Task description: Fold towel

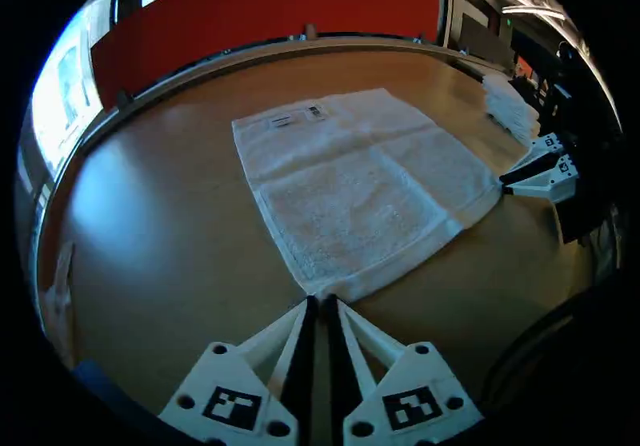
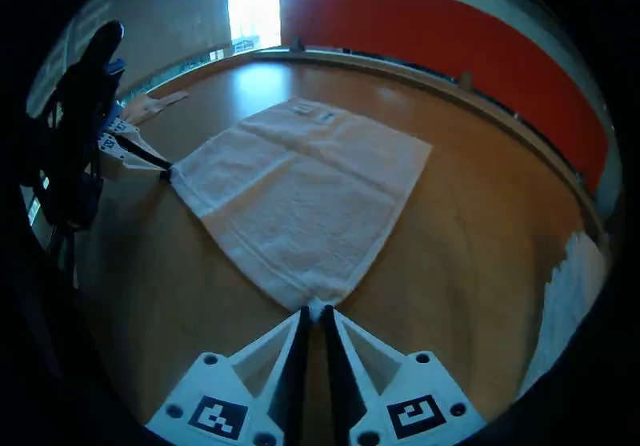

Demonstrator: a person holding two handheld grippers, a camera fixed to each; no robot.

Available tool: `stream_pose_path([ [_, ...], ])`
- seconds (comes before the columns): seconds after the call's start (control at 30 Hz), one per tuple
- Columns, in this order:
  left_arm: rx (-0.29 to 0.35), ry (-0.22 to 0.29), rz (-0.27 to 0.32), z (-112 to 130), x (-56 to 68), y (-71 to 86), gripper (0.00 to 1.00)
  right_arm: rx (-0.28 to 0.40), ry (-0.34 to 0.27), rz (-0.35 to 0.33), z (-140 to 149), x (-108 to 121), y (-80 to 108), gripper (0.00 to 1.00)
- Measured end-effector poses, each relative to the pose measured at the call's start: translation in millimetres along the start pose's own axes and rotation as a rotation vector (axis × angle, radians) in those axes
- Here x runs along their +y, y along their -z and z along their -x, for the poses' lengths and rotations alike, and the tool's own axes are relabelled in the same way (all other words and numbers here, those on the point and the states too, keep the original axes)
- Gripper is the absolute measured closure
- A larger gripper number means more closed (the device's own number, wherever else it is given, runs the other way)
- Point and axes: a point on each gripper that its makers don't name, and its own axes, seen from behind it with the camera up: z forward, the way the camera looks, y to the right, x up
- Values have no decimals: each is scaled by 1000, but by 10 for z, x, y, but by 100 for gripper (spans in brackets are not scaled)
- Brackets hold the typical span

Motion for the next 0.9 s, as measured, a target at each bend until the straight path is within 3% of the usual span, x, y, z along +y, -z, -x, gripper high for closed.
stream_pose_path([
  [0.17, -1, 15, -1, -4, -9, 6, 91, -5, -26, -1, -6, -8, 10, 88],
  [0.37, -5, 72, 26, -6, 6, 36, 92, 8, -40, 1, -79, -13, 40, 90],
  [0.57, 8, 68, 32, -71, 43, 78, 92, 17, -34, 10, -151, 18, 81, 90],
  [0.9, -10, 61, 42, -11, 80, 24, 92, -55, -42, 30, 7, 75, 47, 90],
])
